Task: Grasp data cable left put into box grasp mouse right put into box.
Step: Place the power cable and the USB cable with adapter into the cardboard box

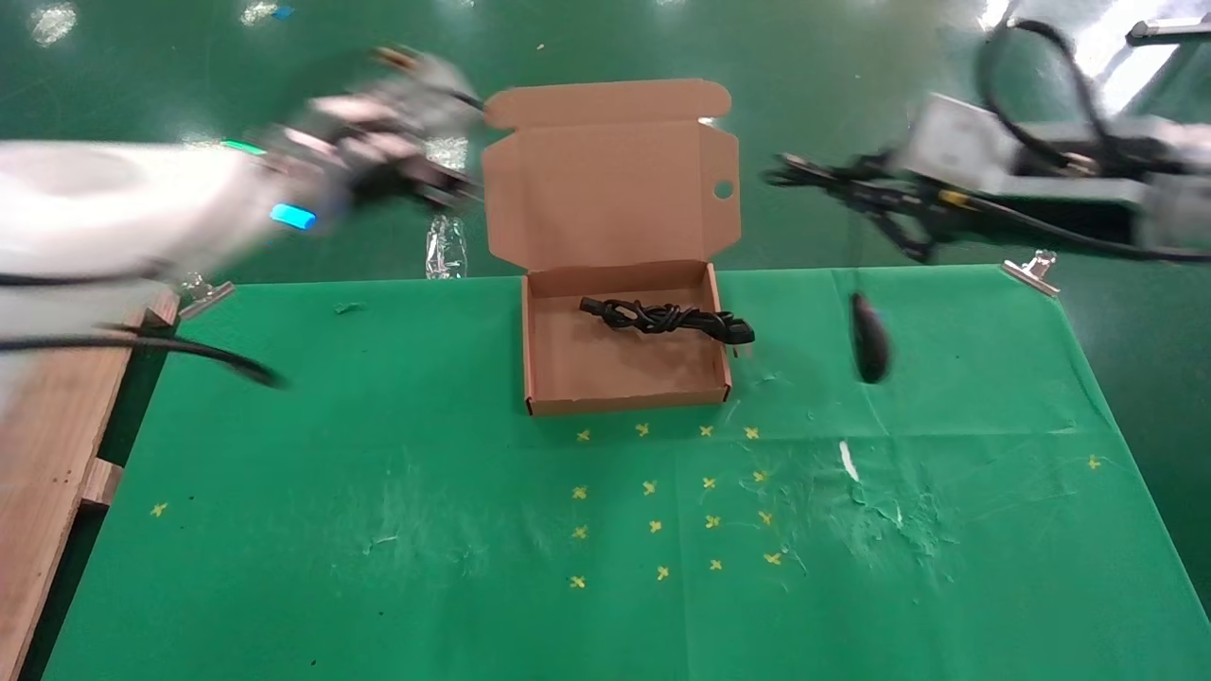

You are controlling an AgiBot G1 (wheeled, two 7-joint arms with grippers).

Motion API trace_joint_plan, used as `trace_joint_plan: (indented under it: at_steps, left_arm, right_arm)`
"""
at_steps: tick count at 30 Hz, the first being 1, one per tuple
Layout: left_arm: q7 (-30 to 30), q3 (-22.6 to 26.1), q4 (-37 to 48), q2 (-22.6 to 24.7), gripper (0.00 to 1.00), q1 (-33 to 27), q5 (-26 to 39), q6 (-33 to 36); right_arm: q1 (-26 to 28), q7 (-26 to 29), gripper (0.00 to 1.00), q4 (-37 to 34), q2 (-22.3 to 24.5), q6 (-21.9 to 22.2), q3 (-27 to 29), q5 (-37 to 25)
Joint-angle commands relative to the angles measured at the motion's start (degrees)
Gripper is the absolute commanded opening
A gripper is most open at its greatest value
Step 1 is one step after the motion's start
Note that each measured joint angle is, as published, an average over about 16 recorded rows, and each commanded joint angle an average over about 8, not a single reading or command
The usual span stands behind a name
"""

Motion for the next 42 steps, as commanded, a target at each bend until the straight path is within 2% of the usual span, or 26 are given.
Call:
trace_joint_plan:
  at_steps: [1, 6, 12, 17, 24, 31, 34, 39, 41, 42]
  left_arm:
    - [-3.16, -2.23, -1.53, -4.01, 1.00, -0.74, 0.33, 1.06]
    - [-7.03, -3.26, -5.00, -5.82, 1.00, 0.01, 3.38, 3.16]
    - [-9.59, -3.69, -7.11, -5.92, 1.00, 0.71, 5.99, 4.42]
    - [-10.65, -3.88, -7.97, -5.92, 1.00, 1.02, 7.13, 4.95]
    - [-11.32, -4.02, -8.52, -5.92, 1.00, 1.24, 7.86, 5.30]
    - [-11.56, -4.08, -8.73, -5.91, 1.00, 1.32, 8.13, 5.44]
    - [-11.61, -4.09, -8.77, -5.91, 1.00, 1.34, 8.18, 5.47]
    - [-11.66, -4.10, -8.81, -5.91, 1.00, 1.35, 8.24, 5.50]
    - [-11.67, -4.10, -8.82, -5.91, 1.00, 1.36, 8.25, 5.50]
    - [-11.68, -4.10, -8.83, -5.91, 1.00, 1.36, 8.25, 5.51]
  right_arm:
    - [1.56, -1.91, 0.00, -1.47, -2.60, -0.25, -0.56, 0.37]
    - [4.69, -8.05, 0.00, -9.70, -11.33, 0.18, -2.03, 1.78]
    - [8.35, -15.42, 0.00, -23.63, -21.44, 2.41, -3.75, 1.59]
    - [11.41, -21.14, 0.00, -33.05, -26.52, 3.58, -4.10, 1.88]
    - [13.21, -28.23, 0.00, -38.11, -28.34, 1.05, -2.73, 5.94]
    - [13.17, -30.93, 0.00, -39.87, -28.47, -2.01, -3.08, 7.85]
    - [12.34, -30.81, 0.00, -41.53, -28.59, -1.19, -4.19, 6.83]
    - [10.33, -29.42, 0.00, -45.50, -28.83, 2.95, -6.08, 4.67]
    - [9.51, -28.88, 0.10, -46.99, -28.90, 4.56, -6.65, 4.11]
    - [9.13, -28.68, 0.22, -47.59, -28.92, 5.24, -6.88, 3.92]
